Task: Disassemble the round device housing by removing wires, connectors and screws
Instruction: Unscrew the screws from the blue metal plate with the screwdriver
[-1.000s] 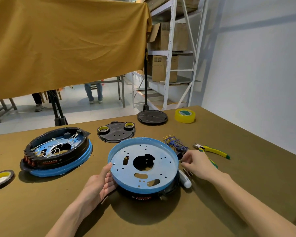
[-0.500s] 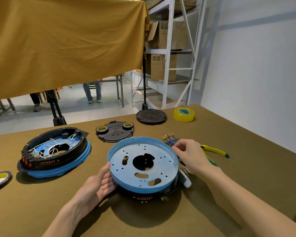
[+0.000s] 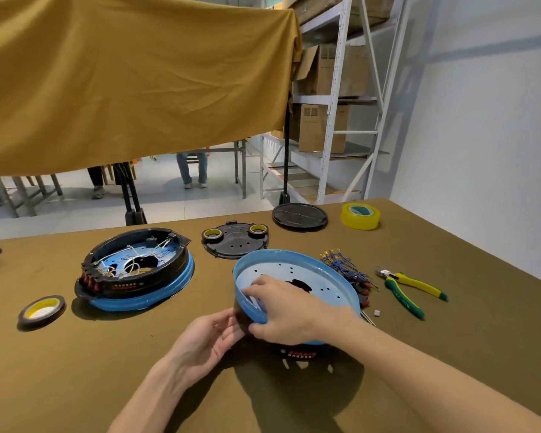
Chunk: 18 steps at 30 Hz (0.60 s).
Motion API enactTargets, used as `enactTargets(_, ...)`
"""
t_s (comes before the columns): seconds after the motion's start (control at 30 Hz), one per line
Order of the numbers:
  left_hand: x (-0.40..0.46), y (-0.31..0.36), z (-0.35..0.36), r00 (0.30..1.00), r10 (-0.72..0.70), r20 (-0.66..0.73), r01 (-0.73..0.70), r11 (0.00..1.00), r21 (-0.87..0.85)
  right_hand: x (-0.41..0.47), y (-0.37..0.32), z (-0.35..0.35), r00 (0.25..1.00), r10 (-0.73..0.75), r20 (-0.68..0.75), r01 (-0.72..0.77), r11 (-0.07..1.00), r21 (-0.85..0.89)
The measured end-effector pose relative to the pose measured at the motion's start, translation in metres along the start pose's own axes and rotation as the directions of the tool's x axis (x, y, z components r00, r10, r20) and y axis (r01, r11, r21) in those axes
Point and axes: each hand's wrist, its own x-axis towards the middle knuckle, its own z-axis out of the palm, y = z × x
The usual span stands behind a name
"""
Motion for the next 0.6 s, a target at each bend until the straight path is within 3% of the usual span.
enactTargets(0.1, 0.002, -0.002, 0.002, 0.999, 0.025, 0.024, -0.027, 0.995, 0.1, -0.003, 0.003, -0.01, 1.0, -0.013, 0.024, 0.01, 0.993, 0.114)
enactTargets(0.23, 0.0, 0.0, -0.001, 0.999, 0.028, 0.044, -0.034, 0.989, 0.143, -0.006, 0.009, -0.013, 0.999, -0.013, 0.029, 0.01, 0.994, 0.112)
enactTargets(0.47, -0.009, 0.007, 0.005, 0.999, -0.038, -0.011, 0.037, 0.997, -0.065, -0.007, 0.013, -0.02, 0.999, -0.01, -0.03, 0.014, 0.99, 0.141)
enactTargets(0.6, -0.011, 0.007, 0.006, 1.0, 0.02, -0.016, -0.021, 0.998, -0.061, -0.003, 0.015, -0.025, 0.999, -0.009, -0.037, 0.014, 0.989, 0.149)
